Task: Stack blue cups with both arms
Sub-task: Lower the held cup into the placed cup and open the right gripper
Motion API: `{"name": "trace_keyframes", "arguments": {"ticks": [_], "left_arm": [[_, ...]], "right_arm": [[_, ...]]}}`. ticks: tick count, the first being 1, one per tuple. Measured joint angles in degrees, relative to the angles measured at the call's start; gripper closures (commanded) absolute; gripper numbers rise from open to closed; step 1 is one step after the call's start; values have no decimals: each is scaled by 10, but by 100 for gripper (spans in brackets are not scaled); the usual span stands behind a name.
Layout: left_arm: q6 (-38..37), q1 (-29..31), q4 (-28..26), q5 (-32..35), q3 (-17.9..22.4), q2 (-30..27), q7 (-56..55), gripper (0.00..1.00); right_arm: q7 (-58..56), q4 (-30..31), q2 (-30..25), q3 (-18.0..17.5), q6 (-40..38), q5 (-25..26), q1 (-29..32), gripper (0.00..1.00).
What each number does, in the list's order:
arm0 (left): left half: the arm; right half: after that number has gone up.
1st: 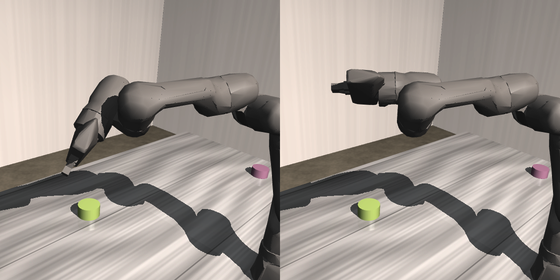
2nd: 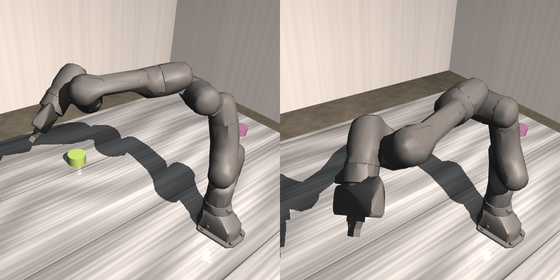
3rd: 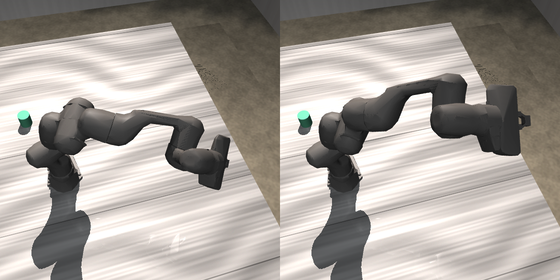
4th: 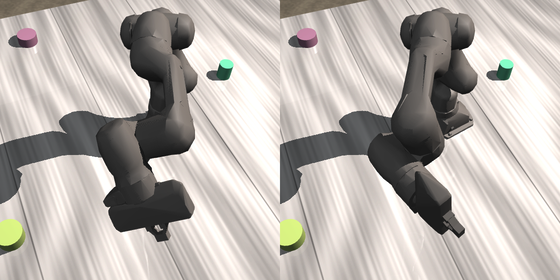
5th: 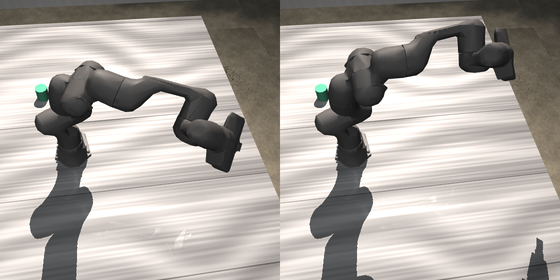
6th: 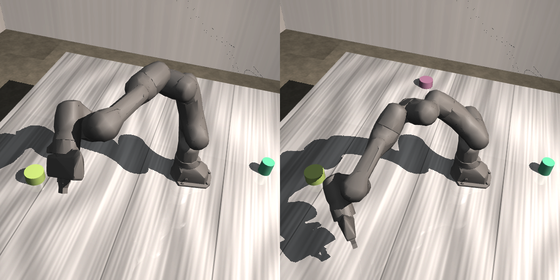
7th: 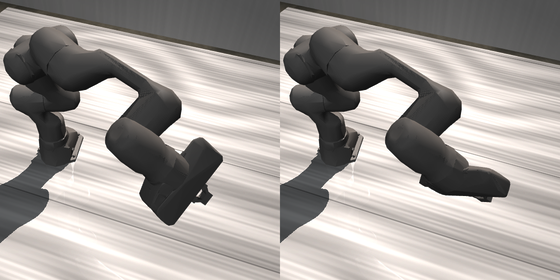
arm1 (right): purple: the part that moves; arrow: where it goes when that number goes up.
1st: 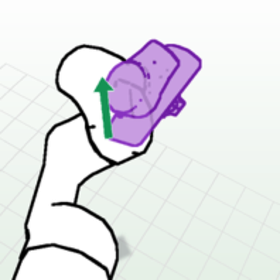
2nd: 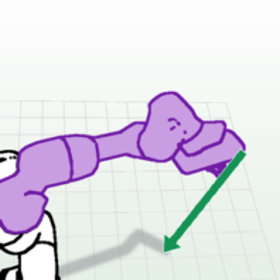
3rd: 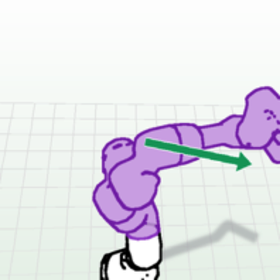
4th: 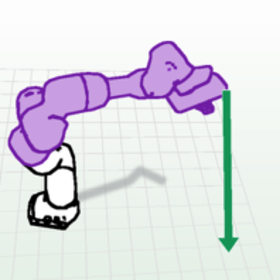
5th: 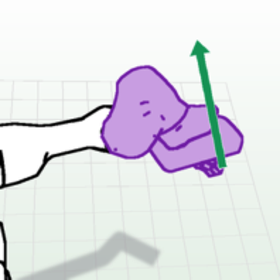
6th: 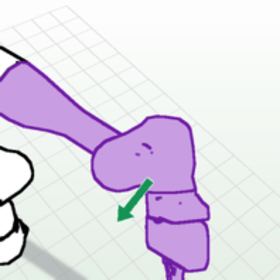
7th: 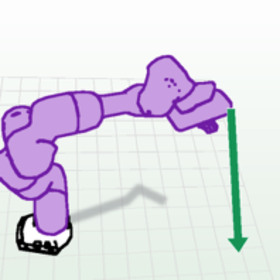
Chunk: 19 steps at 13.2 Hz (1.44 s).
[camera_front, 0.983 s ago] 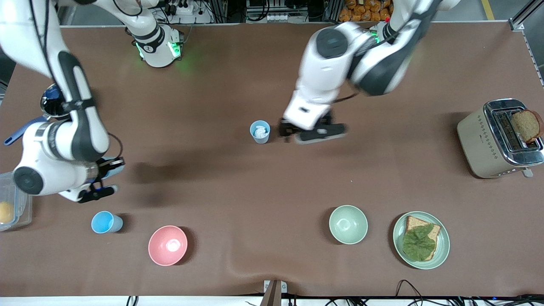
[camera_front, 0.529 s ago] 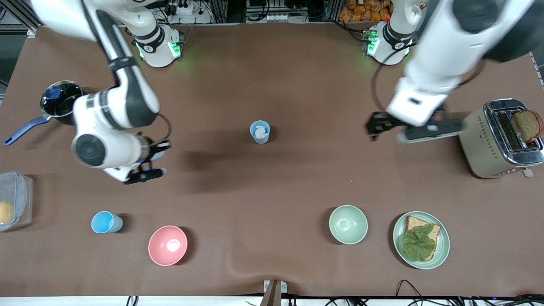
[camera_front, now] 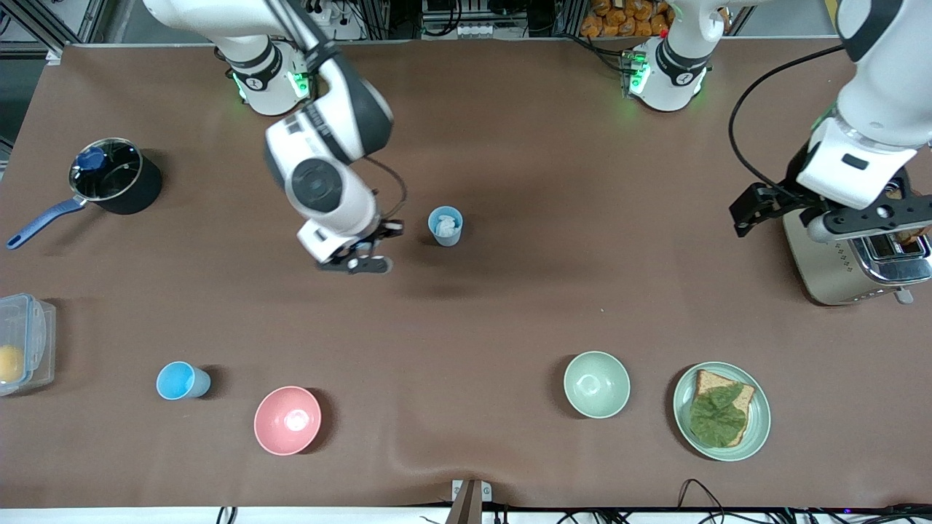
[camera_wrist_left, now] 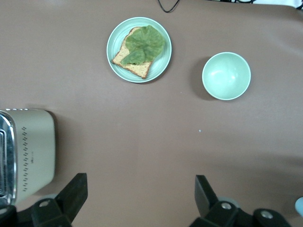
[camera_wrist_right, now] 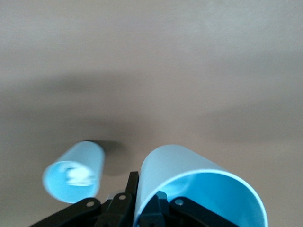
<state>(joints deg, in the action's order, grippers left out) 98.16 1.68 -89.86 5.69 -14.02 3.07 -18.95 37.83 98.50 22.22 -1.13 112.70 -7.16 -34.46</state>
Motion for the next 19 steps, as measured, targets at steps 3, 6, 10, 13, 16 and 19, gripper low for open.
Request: {"name": "trace_keyframes", "arguments": {"ticks": [3,6,10,13,16,19], "left_arm": [[-30,-5,0,0,14,-4,23,0],[-42,-23,0,-11,62,-5,69,0],[-49,-45,1,-14,85,-5,78,0],[-49,-51,3,-14,88,-6,78,0],[-54,-51,8,-14,89,-9,78,0],[-64,-51,9,-14,90,-13,78,0]], "right_arm": [[106,2,17,0,52,1,-68,100],[173,0,45,1,76,2,-108,100],[194,-25,67,4,81,2,-112,100],[204,-43,88,4,81,2,-115,100],[212,-52,104,4,80,2,-117,70],[227,-56,108,5,80,2,-117,0]]}}
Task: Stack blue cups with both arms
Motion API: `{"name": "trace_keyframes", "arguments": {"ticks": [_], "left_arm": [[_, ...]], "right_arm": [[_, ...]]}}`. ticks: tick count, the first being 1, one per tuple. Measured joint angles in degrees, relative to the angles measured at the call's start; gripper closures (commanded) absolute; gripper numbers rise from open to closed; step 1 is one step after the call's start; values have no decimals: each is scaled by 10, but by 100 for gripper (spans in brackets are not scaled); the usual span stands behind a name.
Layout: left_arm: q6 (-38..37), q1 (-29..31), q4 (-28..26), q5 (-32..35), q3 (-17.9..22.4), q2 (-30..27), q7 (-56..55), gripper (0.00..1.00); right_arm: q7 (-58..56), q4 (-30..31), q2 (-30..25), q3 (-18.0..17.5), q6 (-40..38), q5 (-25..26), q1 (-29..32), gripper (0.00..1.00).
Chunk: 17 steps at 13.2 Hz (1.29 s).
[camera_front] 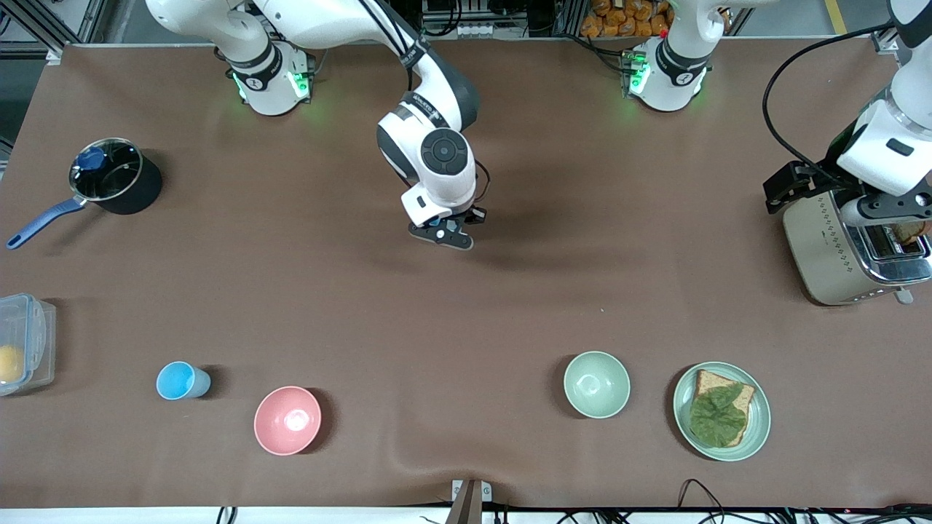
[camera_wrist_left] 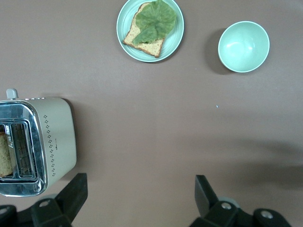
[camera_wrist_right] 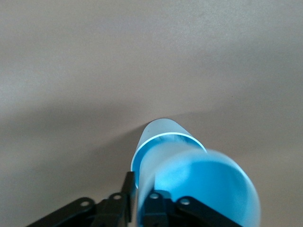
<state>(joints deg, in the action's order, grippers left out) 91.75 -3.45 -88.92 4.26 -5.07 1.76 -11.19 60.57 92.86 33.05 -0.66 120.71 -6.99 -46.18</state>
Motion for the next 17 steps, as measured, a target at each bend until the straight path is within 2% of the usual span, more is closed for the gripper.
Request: {"name": "trace_keyframes", "arguments": {"ticks": [5,8,11,14,17], "left_arm": [[-17,0,0,0,5,-2,0,0],[-25,0,1,0,7,-9,1,0],[-29,3,1,0,8,-14,8,0],[-29,4,1,0,9,-14,25,0],[-29,4,7,0,9,-14,26,0]], "right_arm": [[37,-10,0,5,-2,0,0,0],[25,-69,-11,17,-62,0,46,0],[-119,-122,-47,18,-181,-2,138,0],[-324,-126,-81,21,-292,-2,240,0],[-512,-126,-106,24,-343,-1,355,0]]}}
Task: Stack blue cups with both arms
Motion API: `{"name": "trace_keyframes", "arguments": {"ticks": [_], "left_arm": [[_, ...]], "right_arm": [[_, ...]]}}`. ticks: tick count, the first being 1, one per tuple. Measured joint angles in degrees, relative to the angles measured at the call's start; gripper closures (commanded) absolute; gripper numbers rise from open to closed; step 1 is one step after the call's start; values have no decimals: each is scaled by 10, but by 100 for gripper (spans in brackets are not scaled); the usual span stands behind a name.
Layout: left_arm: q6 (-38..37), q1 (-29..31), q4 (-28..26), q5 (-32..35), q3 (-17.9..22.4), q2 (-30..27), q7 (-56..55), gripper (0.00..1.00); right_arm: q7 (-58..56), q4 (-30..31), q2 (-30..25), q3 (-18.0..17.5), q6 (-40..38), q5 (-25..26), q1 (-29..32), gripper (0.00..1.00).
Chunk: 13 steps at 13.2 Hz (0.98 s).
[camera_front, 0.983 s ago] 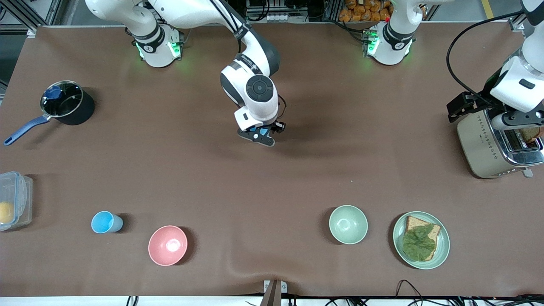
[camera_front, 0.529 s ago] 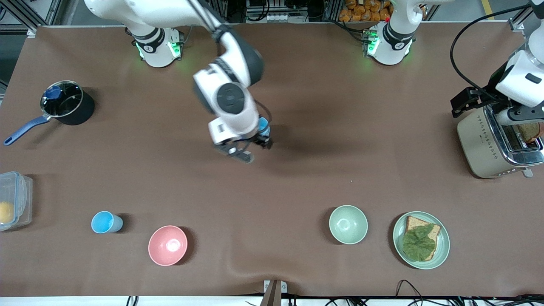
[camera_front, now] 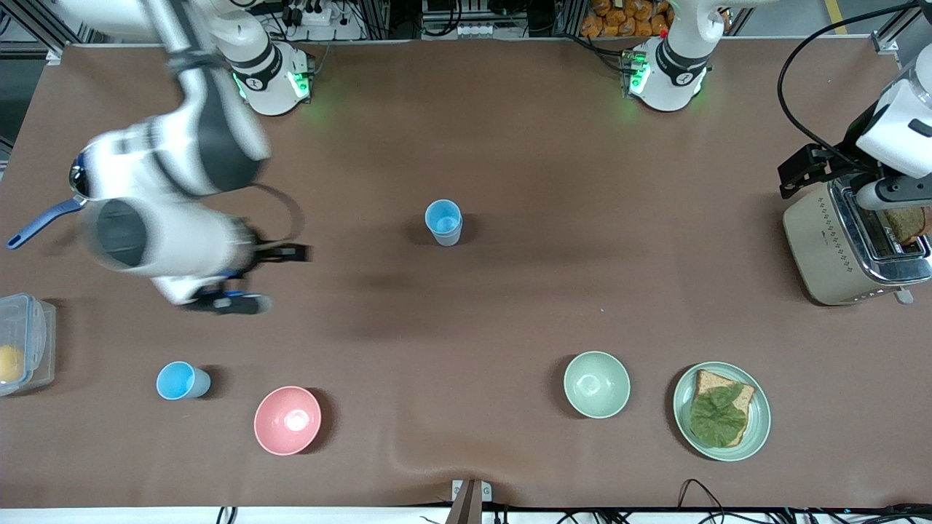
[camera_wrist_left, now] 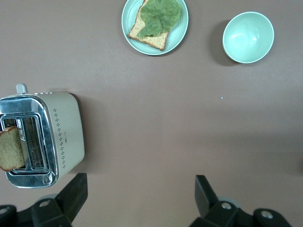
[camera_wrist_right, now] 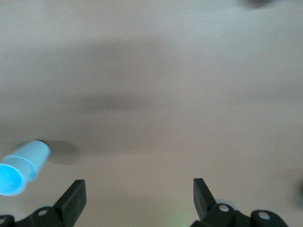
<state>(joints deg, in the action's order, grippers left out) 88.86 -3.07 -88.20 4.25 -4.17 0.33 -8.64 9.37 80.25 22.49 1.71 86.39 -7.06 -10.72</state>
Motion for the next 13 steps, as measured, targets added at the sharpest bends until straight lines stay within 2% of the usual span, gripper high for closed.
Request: {"name": "trace_keyframes", "arguments": {"ticks": [2,4,8,10,13], "left_arm": [[0,0,3,0,0,0,0,0],[0,0,4,0,0,0,0,0],[0,0,4,-39,0,0,1,0],[0,0,4,-40,0,0,1,0],[0,0,4,-40,1,0,1,0]], "right_arm": [[-67,4,-27,1,-16,10,63,0],[-92,19,-71,1,-20,40,94,0],[-95,61,-175,-2,-19,66,97,0],[-103,66,-202,-2,-19,68,101,0],[-161,65,-214,-2,-20,71,125,0]]}}
